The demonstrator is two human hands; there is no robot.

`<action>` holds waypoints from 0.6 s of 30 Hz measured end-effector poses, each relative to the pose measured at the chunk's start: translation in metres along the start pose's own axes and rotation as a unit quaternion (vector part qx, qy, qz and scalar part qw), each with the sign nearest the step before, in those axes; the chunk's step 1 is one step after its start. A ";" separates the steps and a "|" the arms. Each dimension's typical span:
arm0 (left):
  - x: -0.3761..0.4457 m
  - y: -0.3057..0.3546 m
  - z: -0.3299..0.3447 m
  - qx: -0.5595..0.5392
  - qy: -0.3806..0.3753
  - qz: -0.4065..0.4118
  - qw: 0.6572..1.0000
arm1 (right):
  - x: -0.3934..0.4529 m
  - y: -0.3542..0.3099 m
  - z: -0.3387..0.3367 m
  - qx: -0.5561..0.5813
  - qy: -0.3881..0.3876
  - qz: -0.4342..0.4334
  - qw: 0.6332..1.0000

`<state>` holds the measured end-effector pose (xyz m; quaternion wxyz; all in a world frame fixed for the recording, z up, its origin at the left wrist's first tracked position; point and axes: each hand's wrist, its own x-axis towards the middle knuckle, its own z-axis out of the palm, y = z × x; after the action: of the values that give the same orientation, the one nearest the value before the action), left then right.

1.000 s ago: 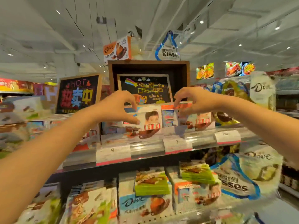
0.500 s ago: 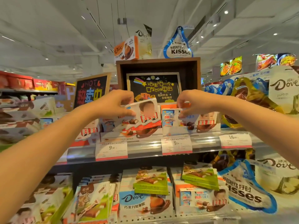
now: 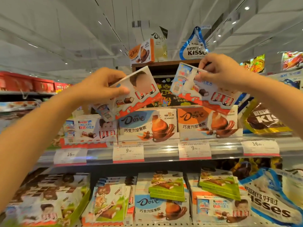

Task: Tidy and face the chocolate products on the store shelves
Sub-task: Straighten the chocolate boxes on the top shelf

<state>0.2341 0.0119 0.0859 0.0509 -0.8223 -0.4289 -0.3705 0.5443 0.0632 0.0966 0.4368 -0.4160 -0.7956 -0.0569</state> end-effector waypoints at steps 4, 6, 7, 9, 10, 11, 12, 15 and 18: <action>-0.014 -0.017 -0.017 0.040 -0.066 -0.046 0.996 | 0.007 -0.030 0.010 0.056 0.023 -0.019 0.998; -0.024 -0.027 -0.021 0.060 -0.100 -0.065 0.991 | 0.013 -0.044 0.020 0.061 0.020 -0.038 0.997; -0.028 -0.033 -0.024 0.071 -0.112 -0.066 0.989 | 0.016 -0.050 0.026 0.071 0.016 -0.044 0.996; -0.037 -0.045 -0.029 0.089 -0.132 -0.074 0.984 | 0.023 -0.062 0.038 0.093 0.008 -0.052 0.994; -0.041 -0.053 -0.031 0.098 -0.145 -0.079 0.981 | 0.026 -0.068 0.045 0.104 0.005 -0.055 0.993; -0.046 -0.061 -0.034 0.106 -0.159 -0.082 0.978 | 0.029 -0.073 0.052 0.111 0.003 -0.059 0.992; -0.050 -0.068 -0.035 0.117 -0.175 -0.085 0.974 | 0.033 -0.078 0.059 0.113 0.004 -0.064 0.992; -0.059 -0.091 -0.036 0.150 -0.217 -0.084 0.961 | 0.041 -0.093 0.078 0.128 0.004 -0.074 0.989; -0.067 -0.106 -0.033 0.151 -0.240 -0.085 0.955 | 0.047 -0.107 0.097 0.137 0.006 -0.084 0.987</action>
<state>0.1123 0.0204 0.0406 0.0384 -0.8303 -0.5475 -0.0967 0.3925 0.0673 0.1010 0.4880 -0.2837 -0.8253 0.0143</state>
